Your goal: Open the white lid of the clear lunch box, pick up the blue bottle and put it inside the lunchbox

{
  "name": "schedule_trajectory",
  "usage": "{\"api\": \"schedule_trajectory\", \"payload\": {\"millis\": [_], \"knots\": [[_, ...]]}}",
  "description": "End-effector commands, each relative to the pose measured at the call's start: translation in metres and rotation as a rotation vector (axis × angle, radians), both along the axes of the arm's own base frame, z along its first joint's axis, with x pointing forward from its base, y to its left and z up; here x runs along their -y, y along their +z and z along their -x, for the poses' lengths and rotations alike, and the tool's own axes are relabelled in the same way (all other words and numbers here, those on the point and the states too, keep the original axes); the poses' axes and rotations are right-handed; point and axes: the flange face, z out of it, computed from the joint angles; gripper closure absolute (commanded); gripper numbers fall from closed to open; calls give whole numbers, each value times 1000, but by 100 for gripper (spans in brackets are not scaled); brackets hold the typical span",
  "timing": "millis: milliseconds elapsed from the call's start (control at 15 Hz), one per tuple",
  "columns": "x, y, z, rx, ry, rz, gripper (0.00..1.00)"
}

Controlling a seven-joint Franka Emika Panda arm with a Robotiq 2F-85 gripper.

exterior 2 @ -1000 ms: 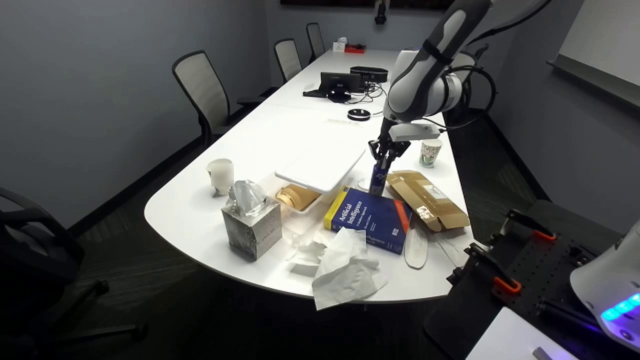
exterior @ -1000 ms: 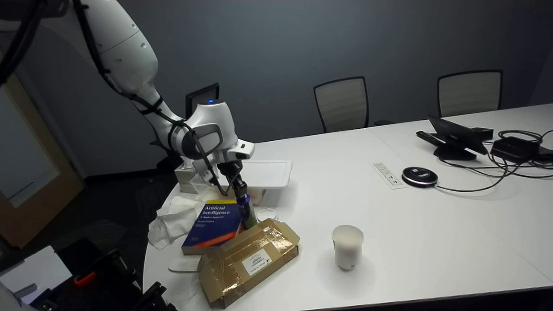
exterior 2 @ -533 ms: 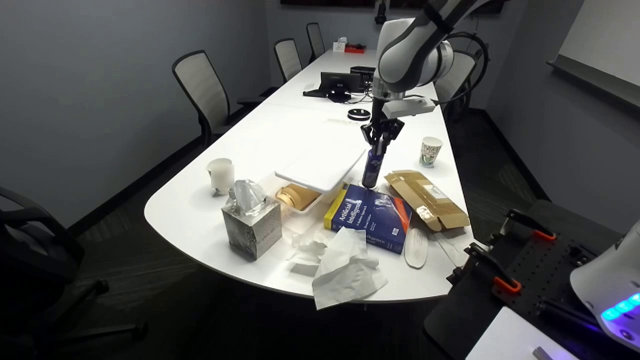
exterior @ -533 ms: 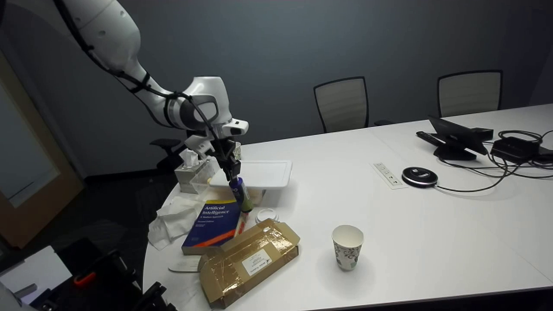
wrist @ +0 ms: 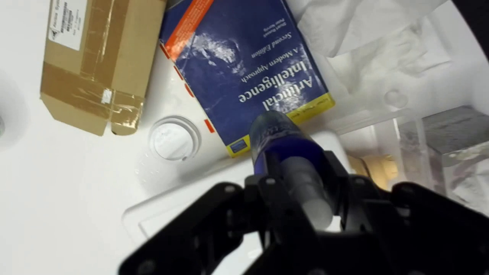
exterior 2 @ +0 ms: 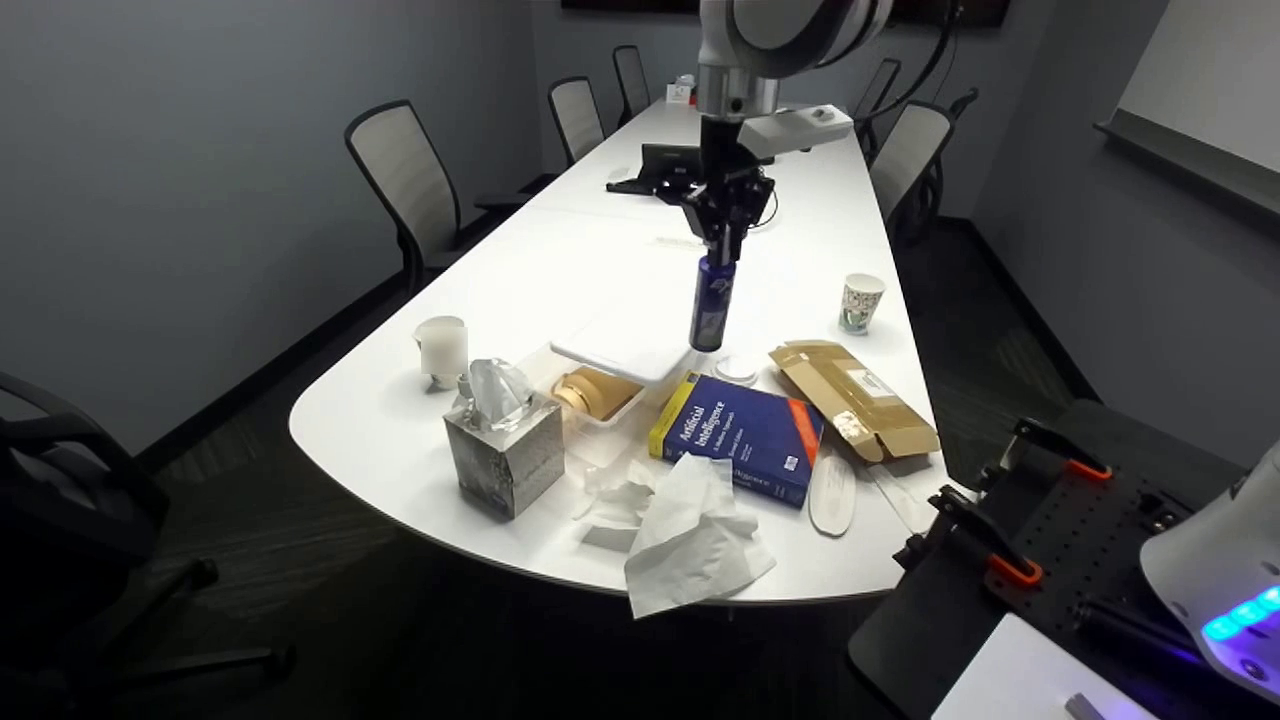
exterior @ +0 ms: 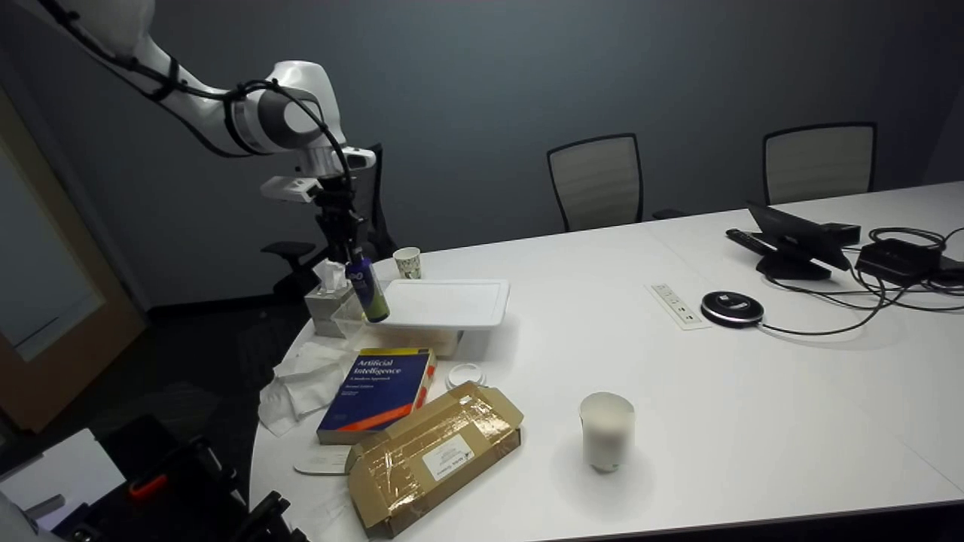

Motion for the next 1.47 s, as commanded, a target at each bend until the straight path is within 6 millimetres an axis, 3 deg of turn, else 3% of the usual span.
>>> {"api": "schedule_trajectory", "payload": {"millis": [0, 200, 467, 933, 1400], "knots": [[-61, 25, -14, 21, 201, -16, 92], [-104, 18, -28, 39, 323, -28, 92], [-131, -4, -44, 23, 417, -41, 92], [-144, -48, -69, -34, 488, -53, 92], [-149, -80, -72, -116, 494, -35, 92]]}}
